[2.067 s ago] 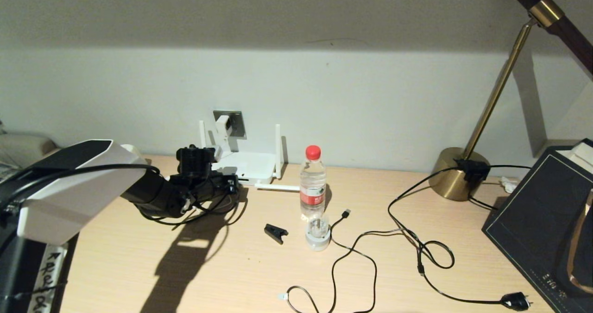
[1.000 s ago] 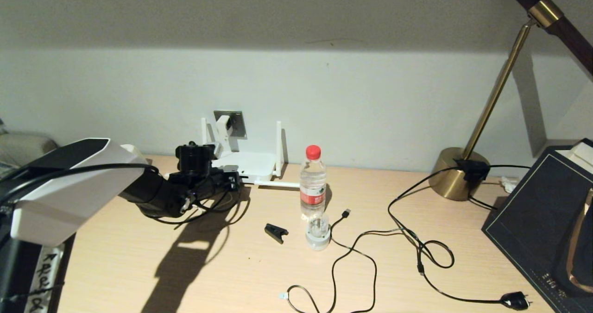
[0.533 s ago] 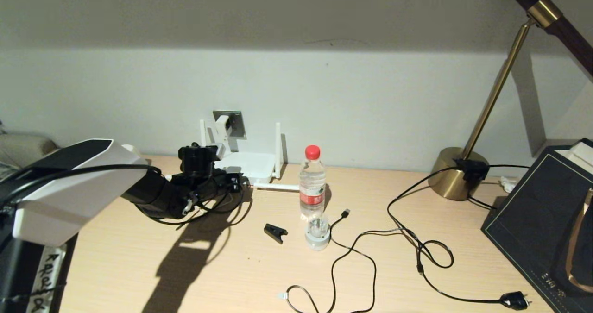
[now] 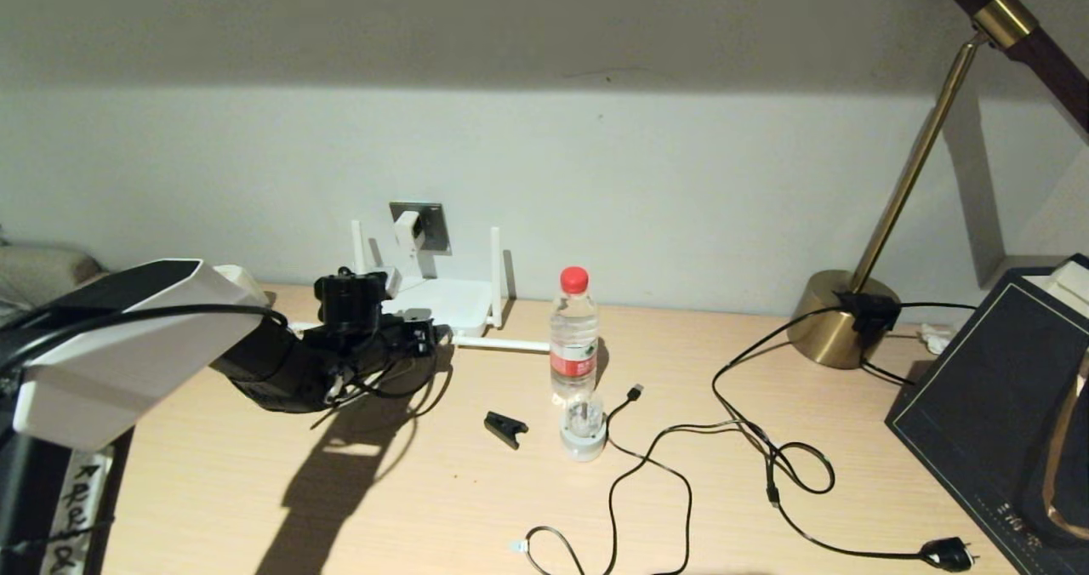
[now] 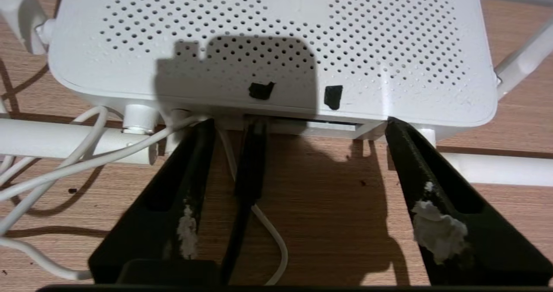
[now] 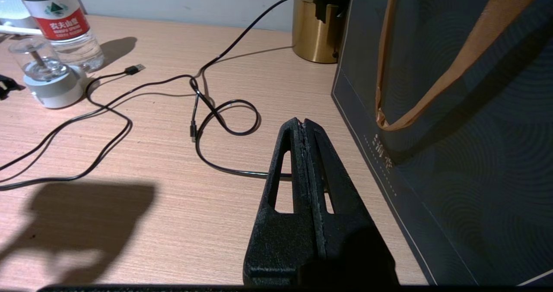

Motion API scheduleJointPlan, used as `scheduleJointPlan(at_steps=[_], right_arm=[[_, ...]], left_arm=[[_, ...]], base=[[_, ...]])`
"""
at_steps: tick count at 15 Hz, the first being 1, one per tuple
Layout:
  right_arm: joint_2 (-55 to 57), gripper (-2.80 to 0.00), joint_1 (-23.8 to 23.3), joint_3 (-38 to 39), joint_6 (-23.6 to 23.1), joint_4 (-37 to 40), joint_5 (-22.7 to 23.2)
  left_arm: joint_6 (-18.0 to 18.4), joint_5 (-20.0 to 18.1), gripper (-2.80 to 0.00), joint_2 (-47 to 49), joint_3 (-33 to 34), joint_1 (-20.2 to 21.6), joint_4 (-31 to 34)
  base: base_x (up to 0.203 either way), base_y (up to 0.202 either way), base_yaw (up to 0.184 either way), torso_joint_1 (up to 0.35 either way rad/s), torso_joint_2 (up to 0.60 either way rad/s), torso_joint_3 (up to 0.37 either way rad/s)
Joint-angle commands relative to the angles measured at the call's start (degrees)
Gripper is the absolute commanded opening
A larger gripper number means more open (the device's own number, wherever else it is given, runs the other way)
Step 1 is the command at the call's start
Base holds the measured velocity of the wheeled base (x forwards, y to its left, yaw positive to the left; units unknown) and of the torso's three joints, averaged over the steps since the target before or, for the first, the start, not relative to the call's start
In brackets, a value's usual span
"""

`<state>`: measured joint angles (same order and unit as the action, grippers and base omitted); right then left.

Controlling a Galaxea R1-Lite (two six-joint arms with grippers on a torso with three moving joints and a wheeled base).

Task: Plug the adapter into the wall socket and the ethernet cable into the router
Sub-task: Hand it to the other hand

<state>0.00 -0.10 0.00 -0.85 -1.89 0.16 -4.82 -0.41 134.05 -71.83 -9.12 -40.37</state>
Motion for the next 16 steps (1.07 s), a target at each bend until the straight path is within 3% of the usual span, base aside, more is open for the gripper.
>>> scheduleJointPlan(at_steps=[1, 12, 16], right_arm=[[0.01, -2.8, 0.01, 0.53, -0.03, -0.04, 0.02], [0.0, -2.8, 0.01, 0.53, -0.03, -0.04, 0.02], [0.0, -2.8, 0.1, 0.53, -0.11, -0.04, 0.02]], left_arm=[[-0.1, -0.2, 0.0, 0.16, 0.82, -0.12, 0.12], [0.74, -0.06, 0.0, -3.01, 4.59, -0.2, -1.46], [11.94, -0.75, 0.0, -4.28, 5.29, 0.33, -0.75]], base=[[0.0, 0.0, 0.0, 0.0, 0.0, 0.0], [0.0, 0.0, 0.0, 0.0, 0.0, 0.0], [0.0, 0.0, 0.0, 0.0, 0.0, 0.0]])
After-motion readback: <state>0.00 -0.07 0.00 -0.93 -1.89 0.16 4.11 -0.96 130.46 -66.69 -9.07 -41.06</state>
